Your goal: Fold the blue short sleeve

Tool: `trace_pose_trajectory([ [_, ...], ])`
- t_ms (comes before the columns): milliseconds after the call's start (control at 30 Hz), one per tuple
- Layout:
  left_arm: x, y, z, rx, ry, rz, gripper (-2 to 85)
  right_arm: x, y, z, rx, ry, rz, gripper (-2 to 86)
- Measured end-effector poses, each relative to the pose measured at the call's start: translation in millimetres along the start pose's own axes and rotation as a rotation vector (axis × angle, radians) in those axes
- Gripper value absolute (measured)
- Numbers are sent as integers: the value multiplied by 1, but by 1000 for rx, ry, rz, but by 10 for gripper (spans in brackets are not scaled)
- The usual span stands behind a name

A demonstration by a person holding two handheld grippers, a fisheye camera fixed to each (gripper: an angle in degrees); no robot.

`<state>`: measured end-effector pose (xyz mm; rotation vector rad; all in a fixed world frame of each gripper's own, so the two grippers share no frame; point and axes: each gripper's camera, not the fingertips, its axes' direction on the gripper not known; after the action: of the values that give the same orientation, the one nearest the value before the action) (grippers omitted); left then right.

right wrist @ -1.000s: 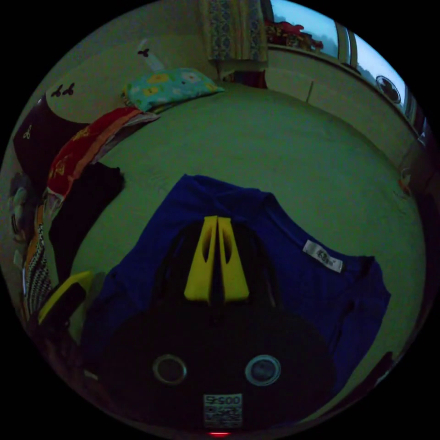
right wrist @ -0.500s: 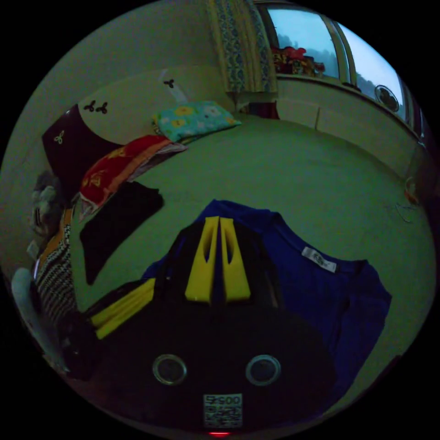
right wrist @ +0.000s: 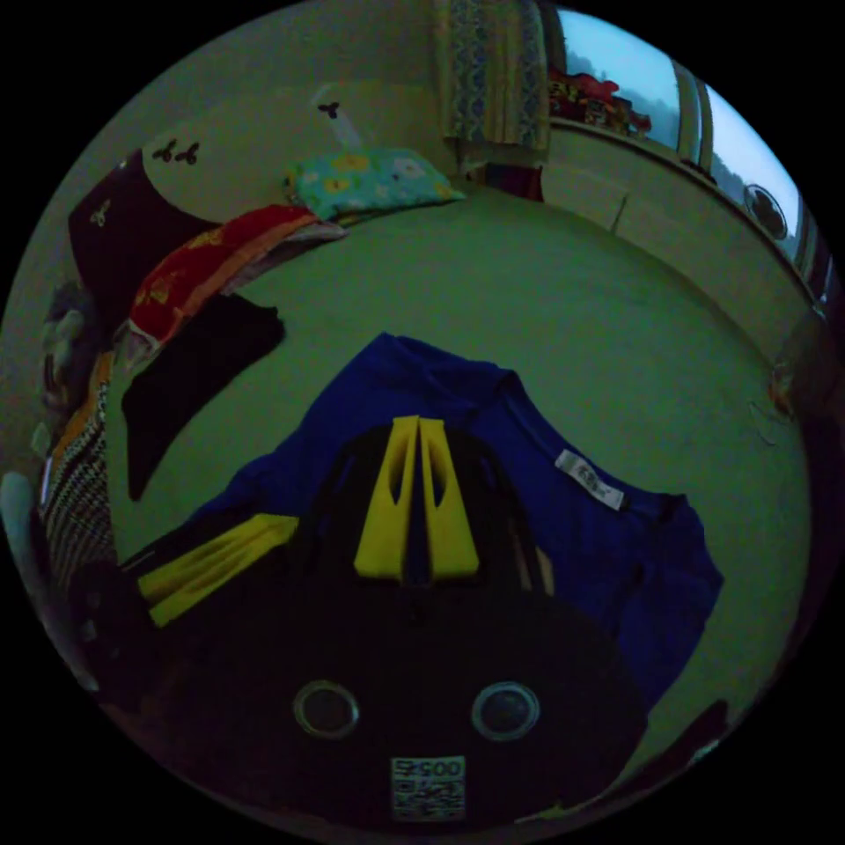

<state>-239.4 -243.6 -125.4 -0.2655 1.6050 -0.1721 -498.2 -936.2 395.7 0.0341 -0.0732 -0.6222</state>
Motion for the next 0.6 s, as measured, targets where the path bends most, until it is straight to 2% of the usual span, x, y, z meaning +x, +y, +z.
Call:
trace_pose_trajectory([
  [133, 15, -3, 4, -11, 24, -8, -4, -14, 8, 16, -40, 67, -34, -17],
  [300, 33, -5, 9, -6, 29, -5, -3, -10, 18, 19, -28, -10, 12, -17],
  [467, 58, -7, 15, -3, -38, 34, -4, -29, 24, 24, -30, 96, -43, -17],
  [600, 70, -8, 17, -3, -44, 34, -4, -32, 28, 27, -31, 101, -49, -16],
])
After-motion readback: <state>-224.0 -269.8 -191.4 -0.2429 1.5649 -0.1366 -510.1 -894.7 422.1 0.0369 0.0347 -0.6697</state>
